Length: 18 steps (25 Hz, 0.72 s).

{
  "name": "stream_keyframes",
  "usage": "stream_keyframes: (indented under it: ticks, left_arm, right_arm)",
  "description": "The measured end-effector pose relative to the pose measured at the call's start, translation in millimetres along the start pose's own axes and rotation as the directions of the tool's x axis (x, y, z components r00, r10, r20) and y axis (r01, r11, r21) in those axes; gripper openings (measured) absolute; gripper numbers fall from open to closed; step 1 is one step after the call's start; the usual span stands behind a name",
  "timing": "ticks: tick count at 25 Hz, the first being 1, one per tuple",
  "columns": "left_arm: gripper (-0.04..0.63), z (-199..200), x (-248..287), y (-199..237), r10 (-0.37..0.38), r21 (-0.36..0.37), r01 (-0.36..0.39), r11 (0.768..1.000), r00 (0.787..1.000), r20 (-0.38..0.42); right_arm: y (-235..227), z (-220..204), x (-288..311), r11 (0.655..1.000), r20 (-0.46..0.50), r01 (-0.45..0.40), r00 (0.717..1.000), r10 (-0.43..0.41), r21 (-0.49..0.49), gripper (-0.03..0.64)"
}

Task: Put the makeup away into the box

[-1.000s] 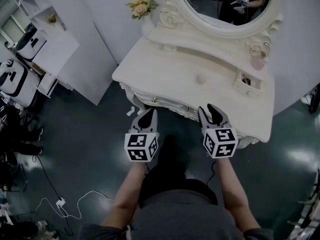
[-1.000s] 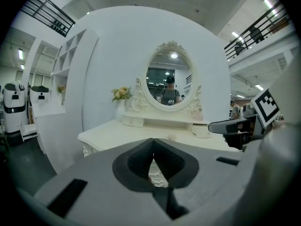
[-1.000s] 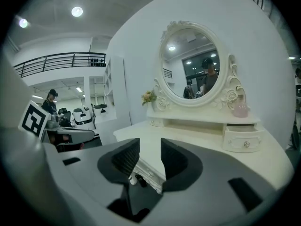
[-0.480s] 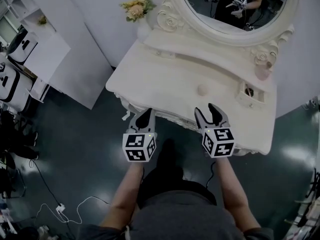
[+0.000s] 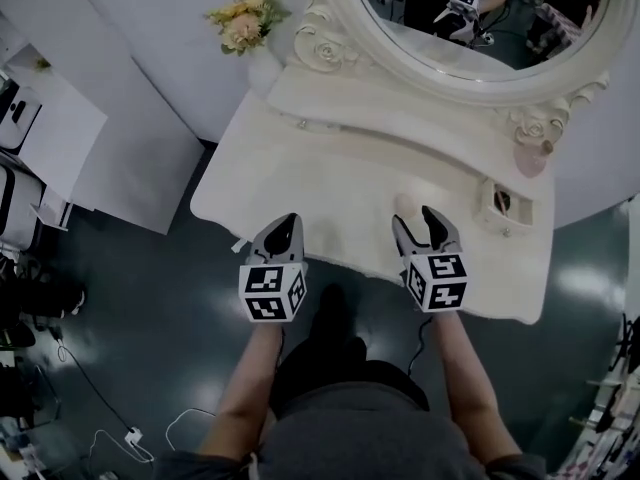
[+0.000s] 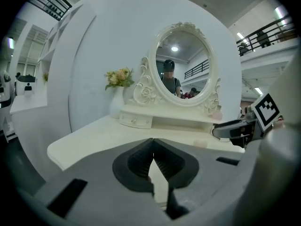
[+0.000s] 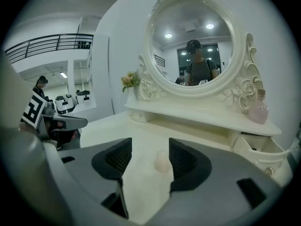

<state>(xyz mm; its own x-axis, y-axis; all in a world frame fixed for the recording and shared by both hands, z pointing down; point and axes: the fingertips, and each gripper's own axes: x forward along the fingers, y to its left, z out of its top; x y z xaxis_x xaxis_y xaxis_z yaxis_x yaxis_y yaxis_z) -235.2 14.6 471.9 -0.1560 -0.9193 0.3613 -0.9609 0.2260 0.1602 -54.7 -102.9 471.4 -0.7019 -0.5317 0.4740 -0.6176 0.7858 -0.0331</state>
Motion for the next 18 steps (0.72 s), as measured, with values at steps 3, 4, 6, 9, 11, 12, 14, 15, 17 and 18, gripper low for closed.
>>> stream_keyframes:
  ticks: [3, 4, 6, 9, 11, 12, 14, 15, 17, 18]
  left_arm:
    - [0.006, 3.6, 20.8, 4.1, -0.028, -0.001, 0.028, 1.0, 1.0, -0.015]
    - [0.006, 4.3, 26.8, 4.7, -0.037, -0.002, 0.037, 0.999, 0.999, -0.02]
    - [0.006, 5.3, 38.0, 5.5, -0.057, -0.001, 0.057, 0.998, 0.998, -0.032]
    - [0.006, 5.4, 53.0, 7.5, -0.082, -0.001, 0.082, 0.997, 0.995, -0.048]
    - [0.006, 4.3, 61.8, 8.5, -0.095, -0.005, 0.094, 0.996, 0.994, -0.06]
    - [0.006, 3.6, 65.7, 8.8, -0.1, -0.007, 0.099, 0.995, 0.993, -0.066]
    - [0.006, 2.1, 72.8, 9.5, -0.109, -0.011, 0.108, 0.994, 0.991, -0.076]
    - [0.006, 1.2, 76.1, 10.0, -0.113, -0.013, 0.113, 0.994, 0.99, -0.081]
    - [0.006, -0.5, 81.9, 10.9, -0.122, -0.015, 0.121, 0.992, 0.988, -0.089]
    - [0.006, -1.3, 84.4, 11.3, -0.127, -0.017, 0.126, 0.992, 0.988, -0.093]
  right_arm:
    - [-9.3, -1.4, 16.2, 1.0, -0.034, 0.021, 0.999, -0.021, -0.001, 0.261]
    - [-11.6, -2.9, 21.0, 1.0, -0.047, 0.027, 0.999, -0.027, 0.0, 0.262]
    - [-15.5, -6.9, 29.6, 0.999, -0.072, 0.042, 0.997, -0.041, 0.004, 0.264]
    - [-19.5, -14.8, 40.2, 0.998, -0.11, 0.06, 0.992, -0.058, 0.013, 0.264]
    - [-21.7, -21.5, 45.9, 0.998, -0.138, 0.067, 0.988, -0.064, 0.018, 0.265]
    - [-22.9, -25.1, 48.4, 0.997, -0.152, 0.07, 0.986, -0.066, 0.019, 0.265]
    - [-25.0, -32.4, 53.3, 0.997, -0.182, 0.075, 0.981, -0.07, 0.019, 0.267]
    - [-25.9, -35.8, 55.8, 0.997, -0.196, 0.077, 0.978, -0.072, 0.018, 0.267]
    - [-27.1, -41.9, 60.6, 0.997, -0.221, 0.081, 0.972, -0.075, 0.018, 0.267]
    - [-27.5, -44.5, 62.8, 0.996, -0.232, 0.082, 0.97, -0.076, 0.019, 0.267]
